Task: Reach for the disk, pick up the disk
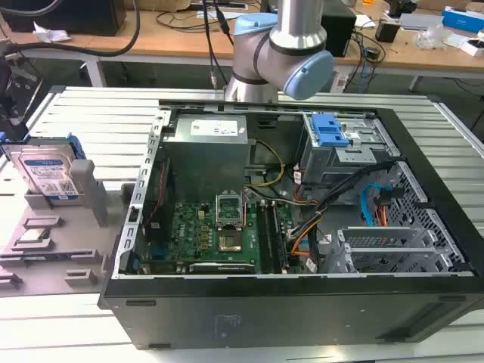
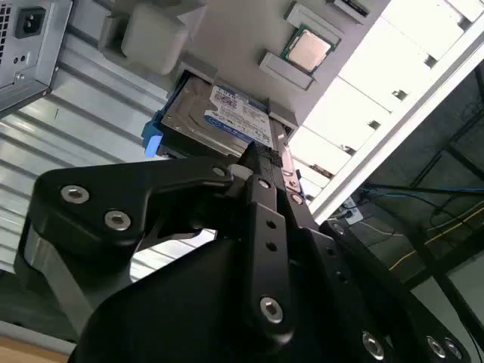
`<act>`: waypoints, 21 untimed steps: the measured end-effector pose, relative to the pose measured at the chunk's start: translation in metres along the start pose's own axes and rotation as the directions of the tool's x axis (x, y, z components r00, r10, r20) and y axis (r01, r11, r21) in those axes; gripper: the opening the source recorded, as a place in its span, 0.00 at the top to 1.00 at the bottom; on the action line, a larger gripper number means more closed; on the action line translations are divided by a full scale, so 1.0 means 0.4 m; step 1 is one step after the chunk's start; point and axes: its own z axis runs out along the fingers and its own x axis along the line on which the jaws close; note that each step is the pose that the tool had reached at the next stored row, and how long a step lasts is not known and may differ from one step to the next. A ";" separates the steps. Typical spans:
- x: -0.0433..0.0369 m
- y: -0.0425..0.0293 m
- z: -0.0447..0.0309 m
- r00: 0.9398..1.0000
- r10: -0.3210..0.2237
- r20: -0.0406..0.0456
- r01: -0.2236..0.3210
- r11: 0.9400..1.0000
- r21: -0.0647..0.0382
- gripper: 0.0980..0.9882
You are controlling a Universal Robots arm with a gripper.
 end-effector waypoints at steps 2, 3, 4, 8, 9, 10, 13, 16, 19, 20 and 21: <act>0.000 0.000 0.000 1.000 -0.001 0.000 0.001 1.000 0.000 0.99; 0.000 0.000 0.000 1.000 -0.009 0.000 0.009 1.000 0.000 0.99; 0.000 0.000 0.000 0.999 -0.033 -0.001 0.033 0.999 0.000 0.99; 0.000 0.000 0.000 0.991 -0.131 -0.005 0.131 0.991 0.000 0.99; 0.000 0.000 0.000 0.990 -0.141 -0.005 0.141 0.990 0.000 0.99; 0.000 0.000 0.000 0.989 -0.149 -0.006 0.149 0.989 0.000 0.99; 0.000 0.000 0.000 0.984 -0.176 -0.007 0.176 0.984 0.000 0.99; 0.000 0.000 0.000 0.975 -0.223 -0.009 0.223 0.975 -0.001 0.99; 0.000 0.000 0.000 0.965 -0.261 -0.010 0.261 0.965 -0.001 0.99; 0.000 0.000 0.000 0.962 -0.274 -0.011 0.274 0.962 -0.001 0.99; 0.000 0.000 0.000 0.958 -0.287 -0.011 0.287 0.958 -0.001 0.99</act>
